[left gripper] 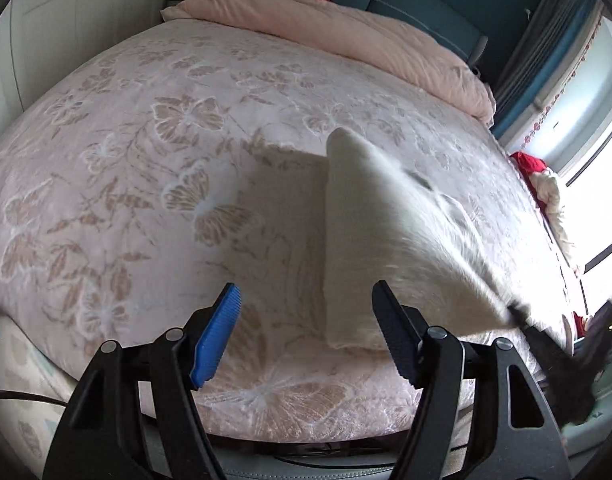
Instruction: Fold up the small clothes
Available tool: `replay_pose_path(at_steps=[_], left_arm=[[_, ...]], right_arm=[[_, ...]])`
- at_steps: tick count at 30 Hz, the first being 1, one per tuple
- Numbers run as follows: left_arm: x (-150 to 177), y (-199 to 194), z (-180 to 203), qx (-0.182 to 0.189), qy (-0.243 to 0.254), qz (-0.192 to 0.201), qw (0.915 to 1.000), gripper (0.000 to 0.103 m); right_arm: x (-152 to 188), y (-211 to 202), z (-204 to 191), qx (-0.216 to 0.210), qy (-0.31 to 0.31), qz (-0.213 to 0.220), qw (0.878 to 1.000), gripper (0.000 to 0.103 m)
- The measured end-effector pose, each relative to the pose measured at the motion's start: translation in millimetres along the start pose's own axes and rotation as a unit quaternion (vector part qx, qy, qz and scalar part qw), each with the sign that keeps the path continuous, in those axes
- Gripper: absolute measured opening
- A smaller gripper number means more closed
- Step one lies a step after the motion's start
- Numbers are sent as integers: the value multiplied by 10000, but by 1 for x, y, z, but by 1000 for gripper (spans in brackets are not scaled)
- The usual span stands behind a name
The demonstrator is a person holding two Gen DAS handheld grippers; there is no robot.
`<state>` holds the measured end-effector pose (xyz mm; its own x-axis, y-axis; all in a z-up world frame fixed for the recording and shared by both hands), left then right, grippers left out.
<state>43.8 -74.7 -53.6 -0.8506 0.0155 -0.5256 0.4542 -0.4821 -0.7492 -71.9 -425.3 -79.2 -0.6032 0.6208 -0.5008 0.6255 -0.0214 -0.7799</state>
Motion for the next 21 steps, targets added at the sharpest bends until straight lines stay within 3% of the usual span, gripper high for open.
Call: replay_pose_path(at_steps=[3, 9, 11, 15, 17, 19, 21], left_arm=[[8, 11, 8, 59, 36, -225, 9997, 66], [13, 16, 17, -23, 267, -320, 9991, 71], [14, 20, 19, -20, 244, -352, 9991, 71], [14, 23, 27, -23, 278, -386, 9989, 71], [13, 22, 28, -56, 322, -367, 9988, 71], [10, 18, 27, -113, 350, -331, 9988, 71], [5, 15, 23, -156, 344, -272, 9989, 72]], right_arm=[[23, 21, 15, -32, 100, -517, 9986, 26], [-17, -35, -12, 108, -388, 372, 9985, 56], [-29, -38, -21, -44, -502, 473, 9976, 57], [-33, 16, -38, -313, -727, -209, 9966, 57], [-27, 44, -39, -353, -721, -502, 9955, 19], [-29, 42, -40, -528, -593, -354, 9962, 13], [-46, 5, -33, -659, -457, 279, 9964, 13]])
Point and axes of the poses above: each gripper's, at about its wrist camera, not at the fingertips, and y roughly the way its jaws point, z to its right, x to its underside, the point moved 4 cm from there along y, roughly the way its jaws point, and after that the axes turned 6 degrees about x, right-handed, at the moved point
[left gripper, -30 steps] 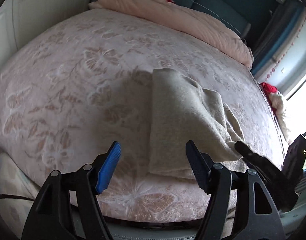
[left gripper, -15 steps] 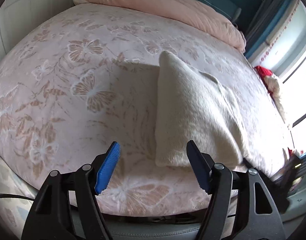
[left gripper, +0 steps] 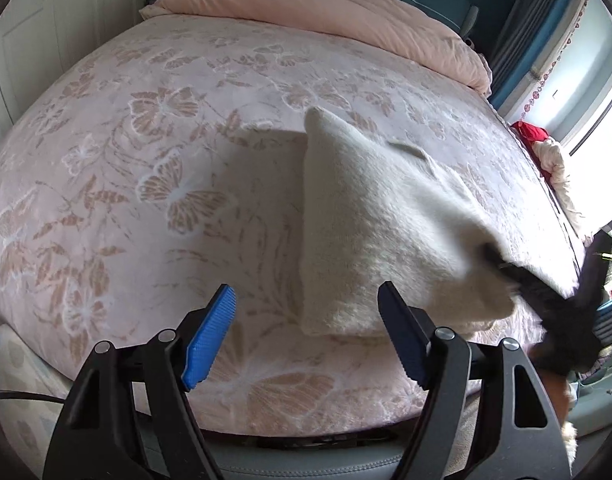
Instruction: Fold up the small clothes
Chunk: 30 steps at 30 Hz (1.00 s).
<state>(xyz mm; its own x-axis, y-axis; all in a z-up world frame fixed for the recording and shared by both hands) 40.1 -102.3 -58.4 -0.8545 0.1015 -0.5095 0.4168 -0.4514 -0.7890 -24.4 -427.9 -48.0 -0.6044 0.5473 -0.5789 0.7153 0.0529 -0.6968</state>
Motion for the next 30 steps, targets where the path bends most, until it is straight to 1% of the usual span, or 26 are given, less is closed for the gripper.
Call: replay_pose_path(at_steps=[2, 3, 4, 5, 6, 7, 9, 10, 12, 13, 14, 15, 17, 18, 19, 21, 22, 23, 24, 25, 26, 27, 28, 30], left_arm=[[-3, 1, -5, -45, -34, 23, 10000, 72], [-3, 4, -7, -38, -53, -11, 10000, 72], [-2, 9, -7, -36, -74, -72, 9999, 72], [-1, 15, -6, -10, -102, -150, 9998, 72], [1, 23, -3, 125, -171, -281, 9994, 72], [2, 29, 0, 287, -259, -406, 9984, 72], [5, 40, 11, 669, -407, -623, 9950, 72], [5, 44, 14, 758, -418, -674, 9940, 72], [5, 54, 21, 785, -445, -745, 9931, 72], [4, 60, 22, 781, -434, -756, 9931, 73], [5, 67, 22, 721, -434, -811, 9932, 73], [5, 78, 22, 704, -507, -908, 9921, 73], [4, 88, 22, 826, -654, -1006, 9893, 75], [4, 94, 23, 935, -794, -1050, 9869, 80], [4, 98, 24, 1001, -834, -1070, 9857, 82], [7, 111, 24, 1079, -962, -1151, 9828, 84], [8, 115, 24, 1161, -1033, -1184, 9807, 80], [10, 122, 21, 1326, -1185, -1252, 9761, 73], [9, 124, 20, 1428, -1267, -1284, 9732, 60], [8, 122, 19, 1535, -1327, -1272, 9709, 44], [3, 116, 20, 1679, -1330, -1236, 9689, 38], [-1, 109, 20, 1732, -1297, -1190, 9690, 31], [-5, 99, 19, 1790, -1255, -1106, 9695, 26], [-15, 73, 15, 1868, -1180, -884, 9713, 23]], right_arm=[[-5, -17, 3, 129, -41, 224, 9997, 13], [-2, -16, 11, 329, -92, 177, 9993, 13], [5, -6, 21, 532, -155, -4, 9985, 13], [18, 16, 30, 729, -266, -394, 9962, 13], [30, 29, 37, 772, -293, -646, 9945, 14], [38, 34, 41, 665, -233, -670, 9953, 15], [35, 23, 37, 472, -152, -546, 9973, 17], [32, 17, 35, 465, -122, -522, 9975, 20], [26, -1, 32, 427, -36, -395, 9983, 26], [26, -10, 31, 444, -39, -316, 9985, 38], [27, -17, 34, 534, -45, -272, 9982, 46], [25, -14, 33, 608, -43, -277, 9978, 54], [31, -7, 39, 690, 5, -425, 9967, 56], [33, -2, 43, 673, 60, -497, 9965, 57], [35, 3, 46, 611, 154, -578, 9963, 57], [39, 8, 48, 485, 280, -591, 9967, 58], [39, 12, 48, 465, 266, -596, 9968, 55], [38, 17, 49, 479, 264, -609, 9966, 53], [38, 19, 48, 510, 291, -604, 9964, 43], [37, 19, 45, 439, 301, -624, 9966, 29], [34, 18, 41, 363, 294, -647, 9968, 29], [33, 13, 35, 362, 249, -618, 9971, 23], [30, 8, 29, 296, 185, -570, 9978, 21], [25, -4, 15, 223, 11, -406, 9989, 18]])
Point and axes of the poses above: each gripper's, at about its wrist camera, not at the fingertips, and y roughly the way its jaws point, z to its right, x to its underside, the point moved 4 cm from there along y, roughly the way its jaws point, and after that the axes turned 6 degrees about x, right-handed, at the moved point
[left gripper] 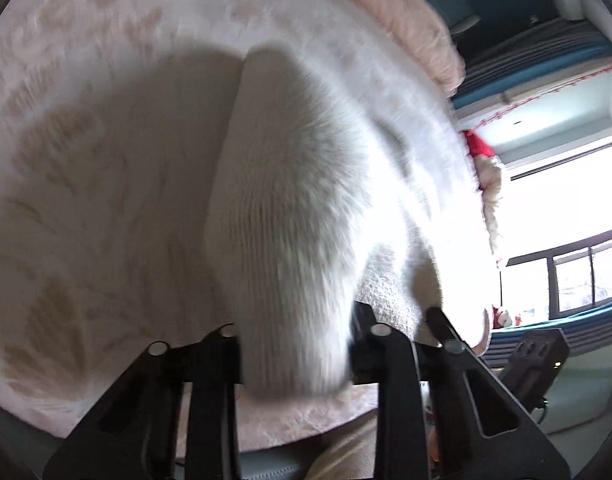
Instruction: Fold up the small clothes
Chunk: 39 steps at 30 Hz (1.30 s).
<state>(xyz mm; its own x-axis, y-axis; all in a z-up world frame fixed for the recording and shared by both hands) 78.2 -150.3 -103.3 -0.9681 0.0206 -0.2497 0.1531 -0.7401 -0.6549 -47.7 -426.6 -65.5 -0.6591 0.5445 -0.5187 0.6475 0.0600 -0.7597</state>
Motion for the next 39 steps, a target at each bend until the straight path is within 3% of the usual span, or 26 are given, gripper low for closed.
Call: replay_pose_path(at_steps=[2, 4, 5, 7, 8, 10, 11, 13, 16, 19, 21, 23, 24, 26, 28, 30, 33, 39], left_arm=[[-1, -16, -1, -129, 69, 65, 9999, 23], [5, -7, -12, -280, 24, -188, 9994, 28], [13, 8, -25, -452, -51, -436, 9980, 31], [18, 14, -37, -537, -178, -409, 9976, 38], [20, 10, -38, -470, -219, -276, 9983, 40], [19, -1, -29, -430, -95, -105, 9990, 42], [16, -5, -23, -461, -12, -47, 9989, 44], [8, -11, -18, -432, 47, 79, 9990, 64], [-10, -12, -22, -484, -81, 377, 9981, 81], [-22, -1, -37, -460, -234, 421, 9978, 86], [-28, 16, -49, -300, -473, 228, 9982, 87], [-29, 23, -56, -107, -595, 117, 9981, 87], [-31, 29, -58, -41, -645, 49, 9979, 87], [-34, 36, -58, 35, -757, -10, 9971, 82], [-38, 33, -53, 137, -827, -25, 9965, 68], [-39, 22, -45, 226, -679, 42, 9974, 55], [-47, -4, -27, 428, -390, 262, 9980, 45], [-68, -89, 7, 712, 156, 1074, 9915, 45]], right_arm=[[3, -5, -8, 119, -160, 77, 9998, 18], [14, 9, -3, 351, -226, -137, 9990, 18], [21, 20, 3, 524, -238, -285, 9979, 20], [29, 26, 11, 485, -149, -308, 9982, 27], [27, 22, 12, 454, -69, -294, 9985, 30], [23, 15, 12, 486, -43, -303, 9983, 47], [20, 14, 12, 515, -59, -322, 9981, 51], [14, 13, 10, 478, -55, -331, 9983, 57], [8, 21, 9, 298, 135, -407, 9986, 67], [11, 39, 10, 220, 257, -628, 9975, 76], [14, 51, 12, 107, 398, -764, 9962, 86], [16, 61, 16, -41, 641, -893, 9939, 87], [15, 64, 18, -133, 803, -880, 9928, 87], [10, 67, 19, -224, 945, -874, 9914, 78], [5, 67, 14, -382, 976, -887, 9905, 48], [-5, 61, 4, -453, 907, -796, 9917, 41], [-25, 36, -24, -641, 595, -399, 9954, 37], [-61, -25, -99, -1105, -233, 414, 9927, 36]])
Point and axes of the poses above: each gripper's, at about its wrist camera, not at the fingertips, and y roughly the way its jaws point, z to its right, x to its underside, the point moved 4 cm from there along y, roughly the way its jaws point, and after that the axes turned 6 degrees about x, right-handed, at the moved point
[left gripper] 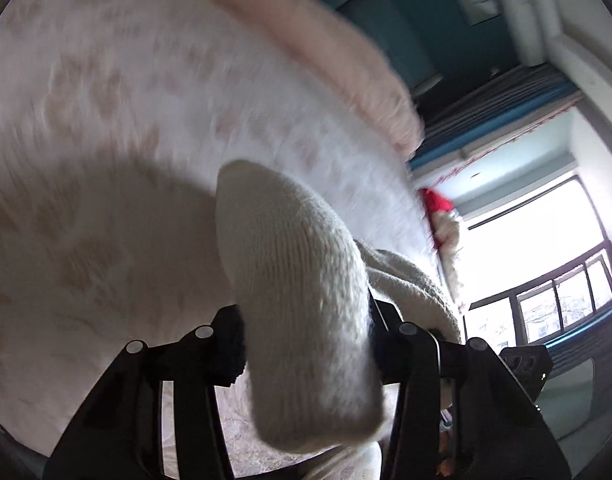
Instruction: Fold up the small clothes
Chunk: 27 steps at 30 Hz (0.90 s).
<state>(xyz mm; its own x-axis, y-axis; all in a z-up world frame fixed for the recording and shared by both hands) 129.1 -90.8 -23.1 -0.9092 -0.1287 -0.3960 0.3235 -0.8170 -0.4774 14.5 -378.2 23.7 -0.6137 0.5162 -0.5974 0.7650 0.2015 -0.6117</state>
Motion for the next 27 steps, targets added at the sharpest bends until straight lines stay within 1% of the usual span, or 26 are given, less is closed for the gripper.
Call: replay_pose_path(at_steps=[2, 4, 5, 6, 7, 8, 9, 10, 11, 12, 13, 15, 17, 18, 19, 20, 22, 25, 27], left_arm=[[0, -24, 3, -46, 312, 144, 9994, 45], [10, -32, -4, -202, 497, 172, 9984, 50], [19, -32, -16, -336, 490, 146, 9981, 51], [26, -24, -29, -508, 399, 70, 9979, 55], [35, -22, -42, -635, 308, -6, 9975, 56], [48, -10, -63, -941, 174, -170, 9953, 56], [57, -6, -79, -1179, 108, -311, 9925, 57], [67, -2, -95, -1400, 52, -428, 9892, 61], [73, 0, -100, -1426, 58, -385, 9890, 64], [76, -4, -99, -1372, 154, -223, 9902, 65], [76, -5, -97, -1381, 227, -197, 9900, 67], [73, -3, -95, -1406, 264, -219, 9895, 70], [69, 0, -97, -1310, 150, -277, 9909, 70], [67, 2, -99, -1242, 76, -330, 9917, 63], [61, 4, -98, -1195, 53, -333, 9923, 56], [58, 3, -96, -1133, 50, -313, 9931, 53], [47, -6, -81, -981, 200, -261, 9946, 46], [22, -18, -54, -806, 472, -89, 9956, 44], [0, -35, -30, -615, 687, 163, 9956, 44]], right_arm=[[2, -4, -15, -73, -183, 44, 9998, 36], [20, 5, -14, -81, -218, -118, 9997, 39], [31, 15, -10, -57, -155, -274, 9995, 40], [49, 31, 2, 19, -60, -539, 9985, 41], [64, 48, 13, 153, 20, -777, 9969, 42], [76, 60, 21, 269, 75, -971, 9949, 42], [94, 77, 32, 464, 149, -1305, 9903, 44], [104, 84, 36, 616, 167, -1433, 9876, 49], [109, 84, 38, 603, 183, -1396, 9882, 51], [110, 80, 38, 533, 229, -1327, 9895, 56], [108, 80, 38, 552, 260, -1333, 9892, 57], [106, 83, 39, 532, 287, -1387, 9885, 58], [104, 91, 43, 385, 525, -1463, 9871, 55], [100, 97, 44, 335, 633, -1485, 9863, 48], [98, 99, 43, 300, 699, -1464, 9863, 43], [95, 98, 42, 304, 665, -1415, 9872, 41], [78, 91, 23, 240, 408, -1224, 9914, 37], [46, 72, -14, 89, 17, -853, 9963, 37], [19, 55, -45, -29, -306, -496, 9983, 36]])
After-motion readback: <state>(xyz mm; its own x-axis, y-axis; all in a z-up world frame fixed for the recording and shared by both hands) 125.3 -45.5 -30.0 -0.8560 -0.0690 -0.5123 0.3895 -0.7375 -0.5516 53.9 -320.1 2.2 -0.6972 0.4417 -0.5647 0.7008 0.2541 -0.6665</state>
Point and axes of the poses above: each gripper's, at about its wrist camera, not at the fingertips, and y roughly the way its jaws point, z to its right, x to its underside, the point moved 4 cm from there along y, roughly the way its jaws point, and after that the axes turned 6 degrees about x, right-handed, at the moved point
